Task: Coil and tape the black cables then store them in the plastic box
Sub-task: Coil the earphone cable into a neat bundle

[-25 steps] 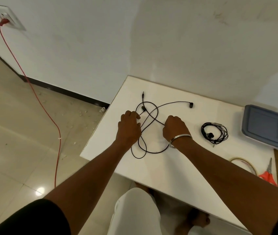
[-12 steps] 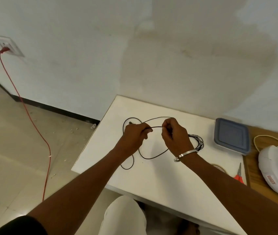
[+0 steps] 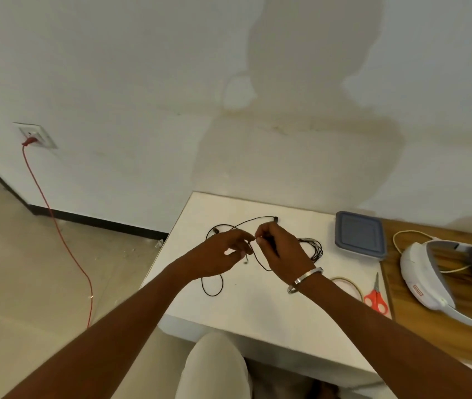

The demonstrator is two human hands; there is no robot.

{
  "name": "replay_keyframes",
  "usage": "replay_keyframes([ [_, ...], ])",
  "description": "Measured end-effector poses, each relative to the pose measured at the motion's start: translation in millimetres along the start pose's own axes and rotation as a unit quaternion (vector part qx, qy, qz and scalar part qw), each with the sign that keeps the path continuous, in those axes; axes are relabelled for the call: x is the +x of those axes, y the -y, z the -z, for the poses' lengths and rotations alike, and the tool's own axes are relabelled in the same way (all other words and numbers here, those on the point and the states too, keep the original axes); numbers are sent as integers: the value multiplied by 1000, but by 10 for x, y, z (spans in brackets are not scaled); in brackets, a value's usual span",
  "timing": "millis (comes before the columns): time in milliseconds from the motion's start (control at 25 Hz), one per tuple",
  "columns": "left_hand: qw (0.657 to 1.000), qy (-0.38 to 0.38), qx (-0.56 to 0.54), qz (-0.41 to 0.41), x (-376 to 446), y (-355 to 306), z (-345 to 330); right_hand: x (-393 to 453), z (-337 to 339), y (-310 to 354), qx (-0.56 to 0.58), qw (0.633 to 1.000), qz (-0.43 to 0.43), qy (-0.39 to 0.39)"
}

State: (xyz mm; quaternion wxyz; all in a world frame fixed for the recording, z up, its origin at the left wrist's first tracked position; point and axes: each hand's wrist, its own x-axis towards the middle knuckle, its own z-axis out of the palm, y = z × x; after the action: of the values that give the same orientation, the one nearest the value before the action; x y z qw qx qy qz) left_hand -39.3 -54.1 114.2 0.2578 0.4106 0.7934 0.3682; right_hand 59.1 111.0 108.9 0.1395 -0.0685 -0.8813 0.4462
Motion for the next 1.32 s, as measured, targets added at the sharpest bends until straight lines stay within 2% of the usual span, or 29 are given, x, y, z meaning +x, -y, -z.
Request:
replay_keyframes([
  [80,999,19,-42,0,-32,-161,11,-5,11,141,11,1000,15,2],
  [200,998,-28,-53,3,-103,-319,96,-17,69,283,7,999,35,7],
  [320,995,-38,-87,9,-194,-361,181,-78,124,337,-13,999,41,16],
  [480,994,-86,-65,33,-363,-219,334,-119,236,283,-90,995,33,33],
  [680,988,-109,-51,93,-605,170,450,-175,361,208,-137,989,8,55],
  [760,989,-87,-30,112,-637,236,420,-189,336,213,-122,991,15,59],
  [1000,978,68,-81,181,-644,61,280,-99,216,361,-56,995,57,64],
  [1080,976,68,-111,174,-560,-21,266,-66,186,393,-57,994,64,68],
  [1200,980,14,-175,97,-353,-194,243,-2,157,455,-73,993,71,58],
  [1320,990,-45,-122,50,-172,-387,236,61,191,470,-78,995,57,37],
])
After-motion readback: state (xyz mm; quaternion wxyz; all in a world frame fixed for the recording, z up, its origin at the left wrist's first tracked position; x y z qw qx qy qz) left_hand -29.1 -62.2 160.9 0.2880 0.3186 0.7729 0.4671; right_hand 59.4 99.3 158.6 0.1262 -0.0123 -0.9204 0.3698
